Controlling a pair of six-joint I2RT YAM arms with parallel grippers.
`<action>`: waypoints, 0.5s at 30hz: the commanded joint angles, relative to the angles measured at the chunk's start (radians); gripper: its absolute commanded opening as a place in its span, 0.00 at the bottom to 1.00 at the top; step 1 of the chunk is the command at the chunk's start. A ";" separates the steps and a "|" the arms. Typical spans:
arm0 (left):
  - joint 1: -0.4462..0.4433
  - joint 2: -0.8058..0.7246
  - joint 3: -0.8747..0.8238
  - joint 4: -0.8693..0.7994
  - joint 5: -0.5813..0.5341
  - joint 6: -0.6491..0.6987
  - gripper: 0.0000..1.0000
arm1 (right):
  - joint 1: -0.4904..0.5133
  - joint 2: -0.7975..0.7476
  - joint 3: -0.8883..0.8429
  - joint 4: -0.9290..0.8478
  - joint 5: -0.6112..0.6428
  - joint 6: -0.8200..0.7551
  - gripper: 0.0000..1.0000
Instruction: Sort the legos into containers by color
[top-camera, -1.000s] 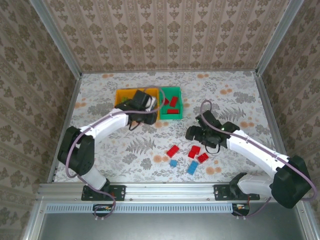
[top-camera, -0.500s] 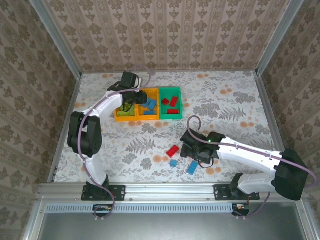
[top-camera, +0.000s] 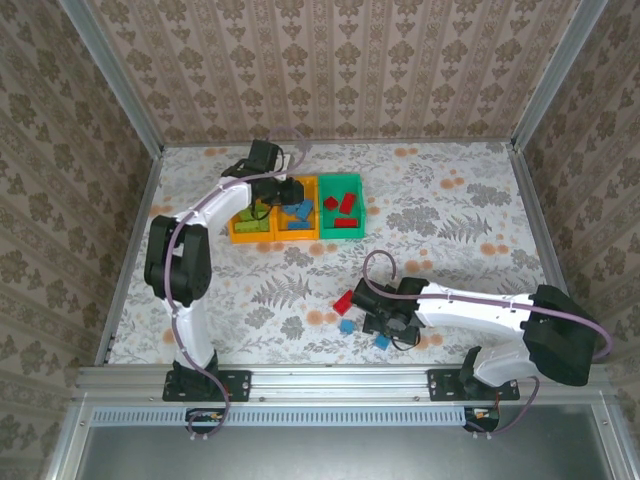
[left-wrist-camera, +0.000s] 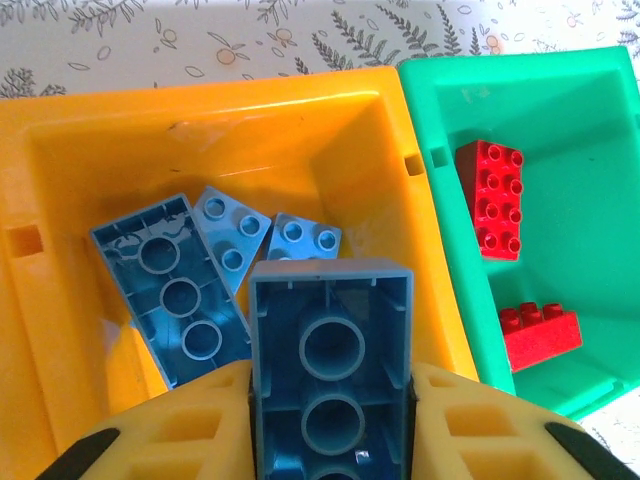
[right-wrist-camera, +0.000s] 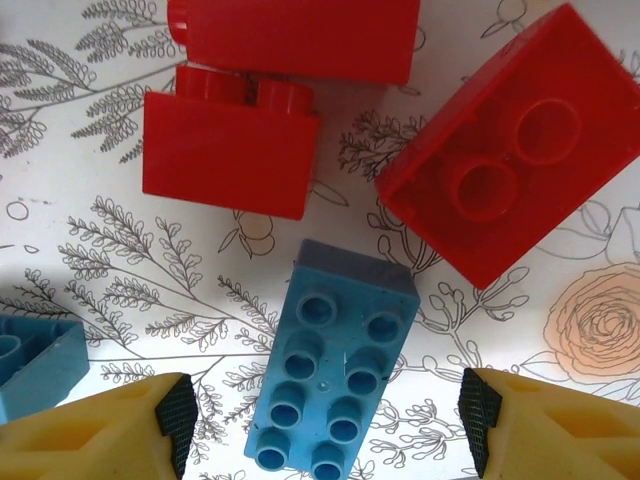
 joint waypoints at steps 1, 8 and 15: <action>-0.013 0.018 0.011 -0.001 0.030 -0.027 0.38 | 0.008 0.018 -0.009 0.022 -0.021 0.031 0.73; -0.030 -0.010 -0.009 0.001 0.023 -0.020 0.59 | 0.007 0.120 -0.021 0.084 -0.042 0.032 0.69; -0.045 -0.115 -0.091 0.023 -0.033 -0.011 0.82 | 0.008 0.160 -0.007 0.101 -0.041 0.021 0.48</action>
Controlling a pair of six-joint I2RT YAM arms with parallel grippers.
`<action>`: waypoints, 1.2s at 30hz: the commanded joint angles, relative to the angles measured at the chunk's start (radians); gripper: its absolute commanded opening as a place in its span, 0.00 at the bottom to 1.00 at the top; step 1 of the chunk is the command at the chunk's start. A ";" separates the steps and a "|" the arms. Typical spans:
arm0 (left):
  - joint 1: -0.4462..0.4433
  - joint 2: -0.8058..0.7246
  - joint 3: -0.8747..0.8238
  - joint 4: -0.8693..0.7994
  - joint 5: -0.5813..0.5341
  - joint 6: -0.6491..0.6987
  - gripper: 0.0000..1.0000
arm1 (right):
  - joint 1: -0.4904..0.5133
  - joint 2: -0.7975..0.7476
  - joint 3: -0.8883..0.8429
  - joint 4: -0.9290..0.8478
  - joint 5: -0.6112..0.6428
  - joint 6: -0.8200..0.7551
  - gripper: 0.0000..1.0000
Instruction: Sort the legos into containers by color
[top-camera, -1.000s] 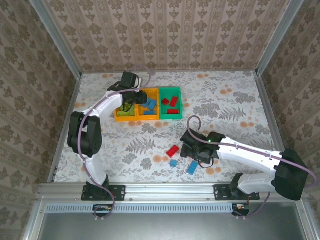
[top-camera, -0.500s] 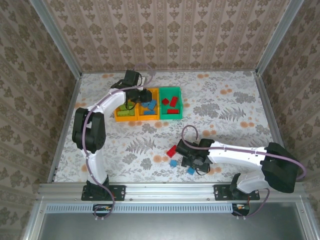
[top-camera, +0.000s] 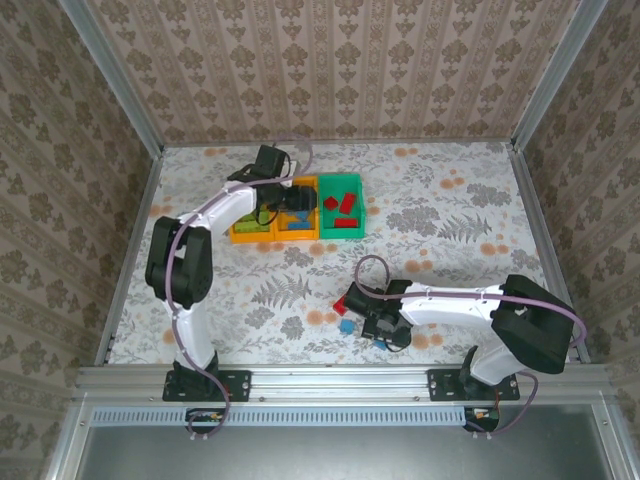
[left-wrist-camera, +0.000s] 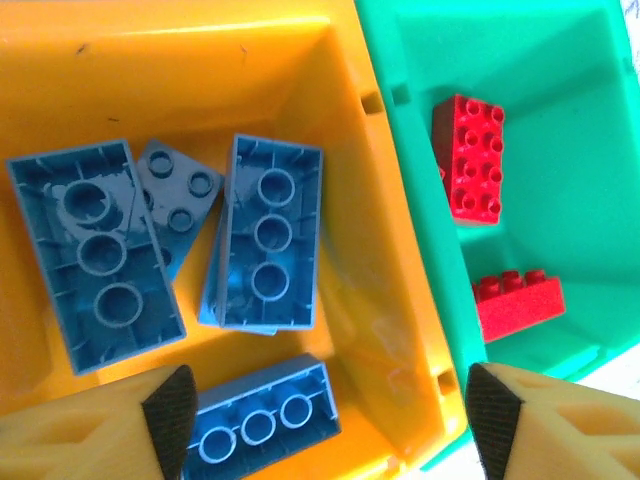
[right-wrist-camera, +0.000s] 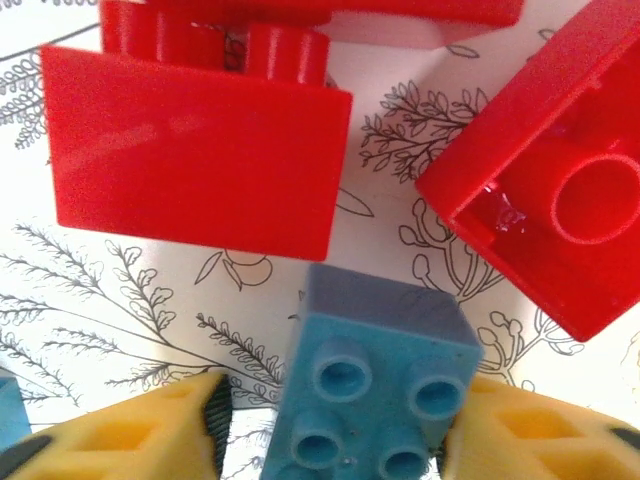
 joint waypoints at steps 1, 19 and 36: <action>-0.009 -0.103 -0.047 0.016 -0.036 0.010 0.88 | 0.008 0.027 0.011 0.017 -0.006 -0.005 0.44; -0.016 -0.537 -0.535 0.161 -0.183 -0.047 1.00 | -0.246 0.074 0.437 0.336 -0.120 -0.487 0.27; -0.016 -0.683 -0.754 0.120 -0.230 -0.124 1.00 | -0.380 0.669 1.062 0.391 -0.326 -0.455 0.28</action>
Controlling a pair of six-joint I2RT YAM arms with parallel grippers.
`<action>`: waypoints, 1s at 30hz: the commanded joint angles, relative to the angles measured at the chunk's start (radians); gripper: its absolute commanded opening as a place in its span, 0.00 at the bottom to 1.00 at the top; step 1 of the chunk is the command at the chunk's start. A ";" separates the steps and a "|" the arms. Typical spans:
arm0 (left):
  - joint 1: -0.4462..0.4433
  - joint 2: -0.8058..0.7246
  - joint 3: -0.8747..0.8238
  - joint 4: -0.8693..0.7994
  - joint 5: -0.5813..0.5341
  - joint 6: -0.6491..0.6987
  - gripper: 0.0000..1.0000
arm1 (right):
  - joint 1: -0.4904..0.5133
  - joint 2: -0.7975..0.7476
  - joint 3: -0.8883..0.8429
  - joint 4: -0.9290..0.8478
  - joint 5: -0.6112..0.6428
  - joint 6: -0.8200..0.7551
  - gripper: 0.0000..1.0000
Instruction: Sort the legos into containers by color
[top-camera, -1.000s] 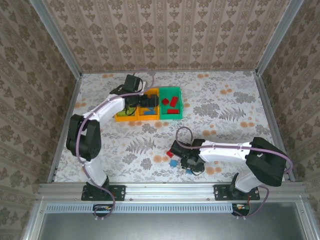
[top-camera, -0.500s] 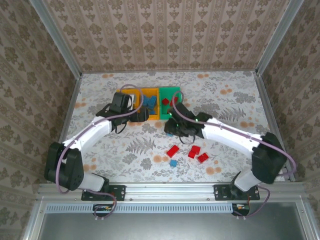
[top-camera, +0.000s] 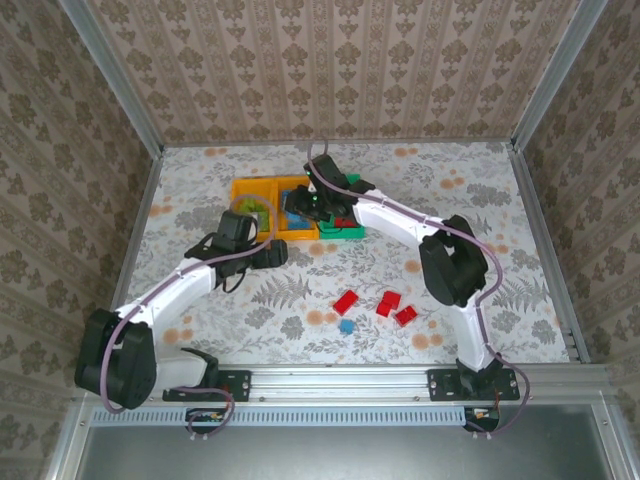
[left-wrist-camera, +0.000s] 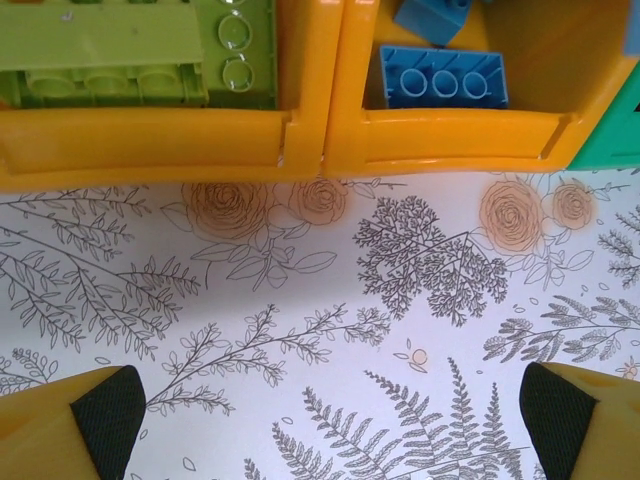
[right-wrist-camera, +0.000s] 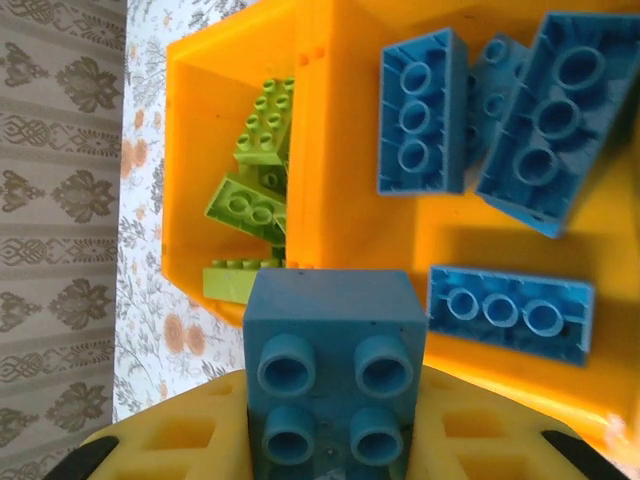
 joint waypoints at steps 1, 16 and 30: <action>-0.008 -0.028 -0.018 -0.007 -0.017 -0.028 1.00 | -0.019 0.054 0.062 -0.011 -0.026 0.023 0.28; -0.140 -0.124 -0.108 0.061 0.035 0.044 1.00 | -0.025 0.087 0.170 -0.099 0.012 -0.029 0.82; -0.480 0.141 0.031 0.108 0.183 0.178 0.97 | -0.113 -0.384 -0.277 -0.072 0.166 -0.115 0.90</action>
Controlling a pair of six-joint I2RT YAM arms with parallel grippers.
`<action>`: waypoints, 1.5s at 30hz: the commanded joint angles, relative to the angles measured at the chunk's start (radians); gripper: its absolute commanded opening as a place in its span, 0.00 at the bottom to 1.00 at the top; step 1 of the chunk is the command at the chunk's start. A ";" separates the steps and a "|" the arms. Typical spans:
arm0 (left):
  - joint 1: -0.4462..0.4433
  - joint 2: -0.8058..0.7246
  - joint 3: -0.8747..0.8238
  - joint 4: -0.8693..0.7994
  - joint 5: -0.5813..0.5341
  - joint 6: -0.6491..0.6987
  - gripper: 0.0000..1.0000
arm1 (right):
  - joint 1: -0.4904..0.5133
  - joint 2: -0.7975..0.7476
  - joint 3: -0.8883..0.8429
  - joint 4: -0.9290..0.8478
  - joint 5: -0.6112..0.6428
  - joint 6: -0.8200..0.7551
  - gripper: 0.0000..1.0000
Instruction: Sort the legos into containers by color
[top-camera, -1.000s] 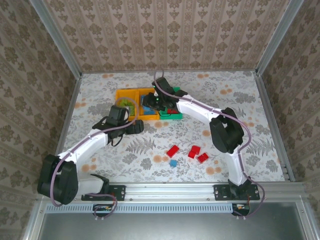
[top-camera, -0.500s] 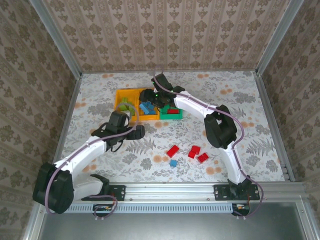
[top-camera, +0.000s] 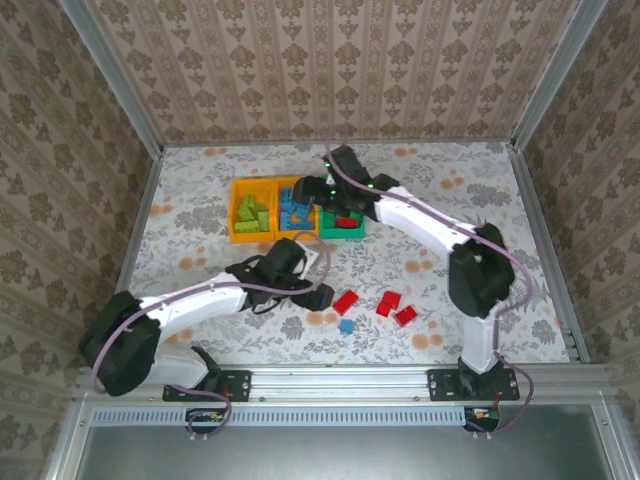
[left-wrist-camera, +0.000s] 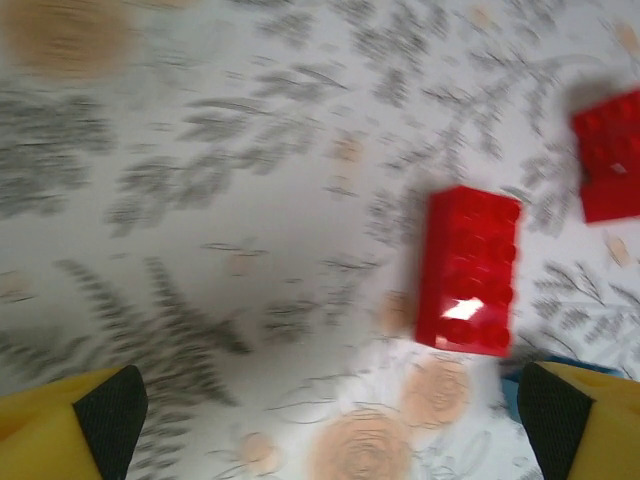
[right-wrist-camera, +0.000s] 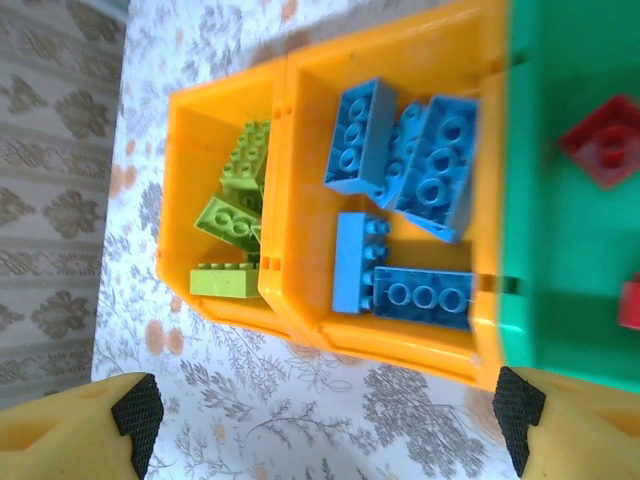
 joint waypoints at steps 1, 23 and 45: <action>-0.053 0.067 0.073 0.012 0.083 0.073 0.97 | -0.070 -0.155 -0.145 -0.004 0.084 -0.027 0.90; -0.298 0.364 0.404 -0.495 0.043 -0.097 0.89 | -0.285 -0.467 -0.521 -0.199 0.221 -0.059 0.93; -0.304 0.519 0.537 -0.569 -0.044 -0.145 0.39 | -0.307 -0.504 -0.558 -0.194 0.209 -0.062 0.94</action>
